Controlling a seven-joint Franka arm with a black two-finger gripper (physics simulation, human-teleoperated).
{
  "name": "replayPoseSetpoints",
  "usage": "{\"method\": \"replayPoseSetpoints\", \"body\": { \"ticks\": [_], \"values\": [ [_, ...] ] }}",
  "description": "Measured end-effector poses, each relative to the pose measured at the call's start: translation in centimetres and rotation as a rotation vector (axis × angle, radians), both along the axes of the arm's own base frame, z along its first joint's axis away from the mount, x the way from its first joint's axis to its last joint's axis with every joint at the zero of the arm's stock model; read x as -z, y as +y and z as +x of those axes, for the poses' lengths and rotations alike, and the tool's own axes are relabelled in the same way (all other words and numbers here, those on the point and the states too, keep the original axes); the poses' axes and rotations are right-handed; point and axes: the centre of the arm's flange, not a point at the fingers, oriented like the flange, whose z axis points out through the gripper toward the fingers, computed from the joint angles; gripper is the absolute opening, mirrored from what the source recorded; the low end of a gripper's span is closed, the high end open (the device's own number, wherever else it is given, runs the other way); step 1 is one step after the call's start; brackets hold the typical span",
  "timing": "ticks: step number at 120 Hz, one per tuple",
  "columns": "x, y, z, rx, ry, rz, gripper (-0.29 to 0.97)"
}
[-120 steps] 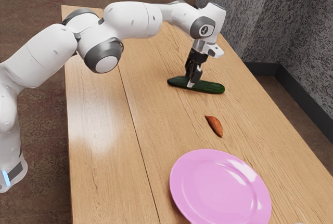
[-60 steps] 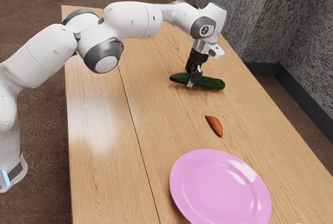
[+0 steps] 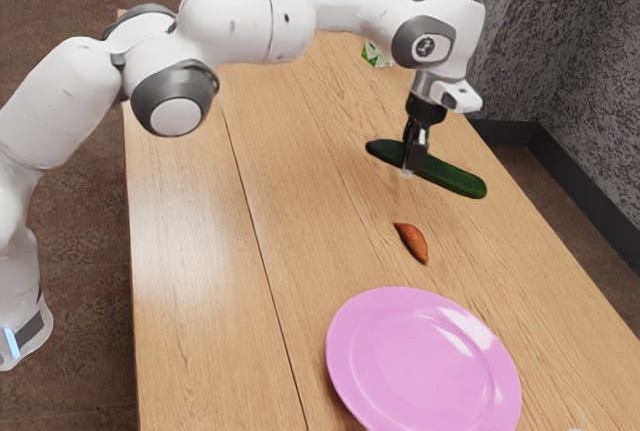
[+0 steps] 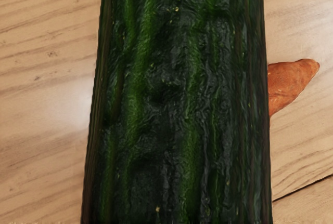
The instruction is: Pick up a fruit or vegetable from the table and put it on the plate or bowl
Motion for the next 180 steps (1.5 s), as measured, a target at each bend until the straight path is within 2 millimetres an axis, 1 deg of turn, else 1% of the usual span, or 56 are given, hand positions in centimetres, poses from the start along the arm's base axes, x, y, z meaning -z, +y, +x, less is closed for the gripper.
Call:
{"method": "replayPoseSetpoints", "body": {
  "ticks": [20,40,53,68,87,96,116,124,138,149,161,164,173,180],
  "values": [
    [-0.8,-4.4,-3.0,0.056,0.026,-0.035,0.20],
    [-0.8,-10.4,-3.6,0.142,0.011,-0.047,0.20],
    [0.3,-13.4,-3.9,0.187,0.021,-0.065,0.20],
    [0.5,-16.8,-4.3,0.234,0.014,-0.080,0.20],
    [0.1,-21.6,-5.4,0.296,0.006,-0.087,0.20],
    [0.4,-23.8,-6.1,0.323,0.014,-0.089,0.20],
    [0.5,-27.6,-8.1,0.370,0.028,-0.091,0.20],
    [0.1,-29.0,-9.1,0.388,0.030,-0.094,0.20],
    [-0.2,-30.6,-11.0,0.409,0.043,-0.097,0.19],
    [-0.2,-31.8,-11.7,0.422,0.046,-0.100,0.19],
    [-0.2,-32.4,-12.0,0.423,0.049,-0.101,0.19],
    [-0.2,-32.5,-12.0,0.421,0.050,-0.101,0.22],
    [-0.2,-32.5,-12.1,0.412,0.056,-0.102,0.41],
    [-0.1,-32.5,-12.1,0.404,0.061,-0.103,0.50]
  ]
}}
